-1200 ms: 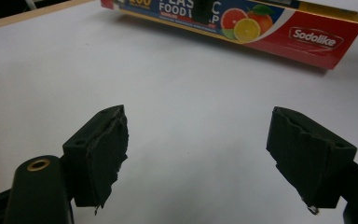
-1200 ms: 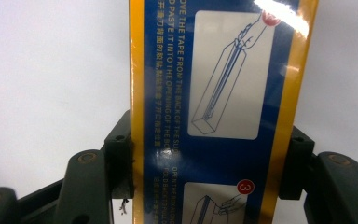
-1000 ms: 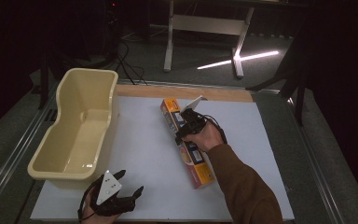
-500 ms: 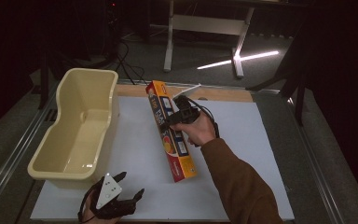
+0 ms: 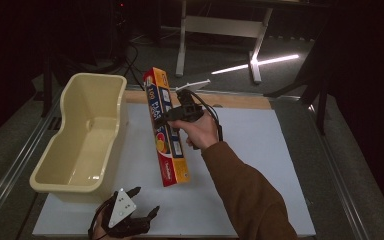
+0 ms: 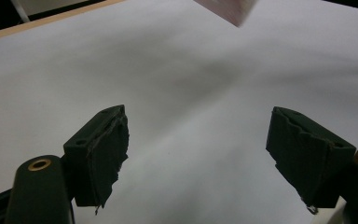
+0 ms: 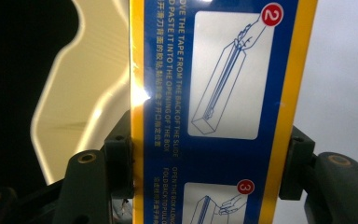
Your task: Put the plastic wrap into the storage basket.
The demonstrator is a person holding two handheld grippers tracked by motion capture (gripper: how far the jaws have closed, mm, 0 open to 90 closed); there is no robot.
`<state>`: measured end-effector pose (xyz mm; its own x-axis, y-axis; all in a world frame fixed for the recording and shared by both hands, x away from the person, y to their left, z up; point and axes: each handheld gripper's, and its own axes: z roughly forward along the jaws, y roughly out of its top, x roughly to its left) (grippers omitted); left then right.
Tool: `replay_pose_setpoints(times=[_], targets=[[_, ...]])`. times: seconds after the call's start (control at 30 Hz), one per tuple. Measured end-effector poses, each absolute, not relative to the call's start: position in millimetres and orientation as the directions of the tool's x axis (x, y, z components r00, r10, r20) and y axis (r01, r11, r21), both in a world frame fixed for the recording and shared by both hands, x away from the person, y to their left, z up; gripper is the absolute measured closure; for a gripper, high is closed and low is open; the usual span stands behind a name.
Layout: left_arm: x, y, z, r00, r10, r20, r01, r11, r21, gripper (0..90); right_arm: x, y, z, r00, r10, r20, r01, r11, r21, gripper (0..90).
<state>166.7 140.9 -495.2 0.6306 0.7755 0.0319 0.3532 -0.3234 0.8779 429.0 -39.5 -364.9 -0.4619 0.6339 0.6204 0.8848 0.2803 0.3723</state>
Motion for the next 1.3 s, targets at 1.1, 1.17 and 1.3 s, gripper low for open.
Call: replay_pose_setpoints(times=[1.1, 1.17, 1.3], targets=[[150, 137, -491, 0.63, 0.775, 0.049, 0.314, -0.312, 0.897, 20.8, 428, 41, -333, -0.387, 0.454, 0.803, 0.921, 0.149, 0.36, 39.0], [149, 137, -491, 0.63, 0.775, 0.049, 0.311, -0.309, 0.899, 20.9, 427, 47, -332, -0.383, 0.448, 0.808, 0.923, 0.144, 0.357, 39.0], [148, 138, -490, 0.63, 0.776, 0.045, 0.308, -0.302, 0.902, 20.9, 426, 58, -330, -0.379, 0.432, 0.818, 0.925, 0.14, 0.354, 39.0]])
